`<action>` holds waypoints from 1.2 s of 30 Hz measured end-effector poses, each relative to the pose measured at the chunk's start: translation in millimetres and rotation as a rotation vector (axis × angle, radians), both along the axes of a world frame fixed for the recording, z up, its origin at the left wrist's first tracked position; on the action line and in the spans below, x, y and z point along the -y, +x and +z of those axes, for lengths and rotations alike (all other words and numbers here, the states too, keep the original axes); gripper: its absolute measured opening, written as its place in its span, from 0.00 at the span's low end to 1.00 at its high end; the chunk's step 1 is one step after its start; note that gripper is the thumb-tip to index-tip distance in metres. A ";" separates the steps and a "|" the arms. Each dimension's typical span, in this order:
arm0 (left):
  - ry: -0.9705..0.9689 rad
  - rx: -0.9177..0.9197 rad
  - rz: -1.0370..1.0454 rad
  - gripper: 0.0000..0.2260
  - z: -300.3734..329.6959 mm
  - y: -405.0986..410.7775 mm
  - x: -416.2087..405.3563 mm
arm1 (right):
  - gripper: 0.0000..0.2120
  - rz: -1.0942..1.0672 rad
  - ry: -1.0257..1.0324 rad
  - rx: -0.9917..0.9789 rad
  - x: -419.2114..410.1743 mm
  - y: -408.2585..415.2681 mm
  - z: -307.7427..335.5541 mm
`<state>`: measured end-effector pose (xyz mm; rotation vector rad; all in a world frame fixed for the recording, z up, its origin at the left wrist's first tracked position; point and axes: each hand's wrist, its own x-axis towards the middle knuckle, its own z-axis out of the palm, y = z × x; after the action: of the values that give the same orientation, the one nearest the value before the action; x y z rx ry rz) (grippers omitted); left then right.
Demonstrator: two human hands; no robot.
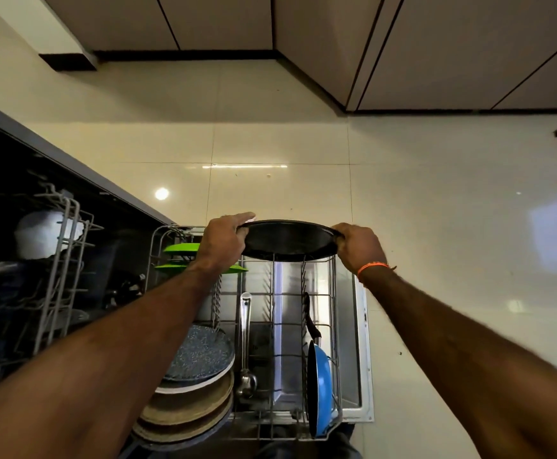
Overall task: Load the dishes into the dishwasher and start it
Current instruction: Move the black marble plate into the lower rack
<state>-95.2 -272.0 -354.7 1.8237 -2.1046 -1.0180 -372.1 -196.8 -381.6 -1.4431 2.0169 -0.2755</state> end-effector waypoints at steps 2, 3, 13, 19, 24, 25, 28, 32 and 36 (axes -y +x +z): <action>0.043 0.057 0.003 0.21 -1.4 2.5 0.2 | 0.12 0.028 0.016 -0.043 2.3 8.3 -2.7; 0.061 0.080 -0.007 0.23 -0.8 3.7 0.1 | 0.12 0.034 0.023 -0.066 3.7 12.1 -1.7; 0.085 0.118 -0.078 0.27 62.9 14.5 -18.2 | 0.23 0.057 0.113 -0.105 3.1 36.0 64.5; 0.136 0.148 -0.051 0.24 148.0 31.1 -63.7 | 0.27 0.200 0.172 -0.064 -19.0 63.8 141.0; 0.108 0.107 0.107 0.22 230.3 45.4 -126.1 | 0.23 0.427 0.191 -0.055 -46.7 96.1 210.6; 0.098 0.094 0.162 0.22 246.8 49.0 -143.7 | 0.22 0.480 0.182 -0.065 -54.1 104.5 226.6; 0.061 0.066 0.284 0.22 287.5 60.7 -200.9 | 0.19 0.667 0.129 -0.089 -77.7 134.4 272.6; 0.013 0.054 0.448 0.21 327.1 87.4 -291.0 | 0.16 0.930 0.001 -0.116 -116.9 185.7 325.5; -0.030 0.107 0.666 0.19 348.4 113.2 -394.2 | 0.12 1.218 -0.120 -0.077 -173.0 239.2 360.7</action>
<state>18.0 122.2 -6.3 2.3498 -1.3565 -0.7155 -132.9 -23.8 -20.9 -2.4589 0.8640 0.1956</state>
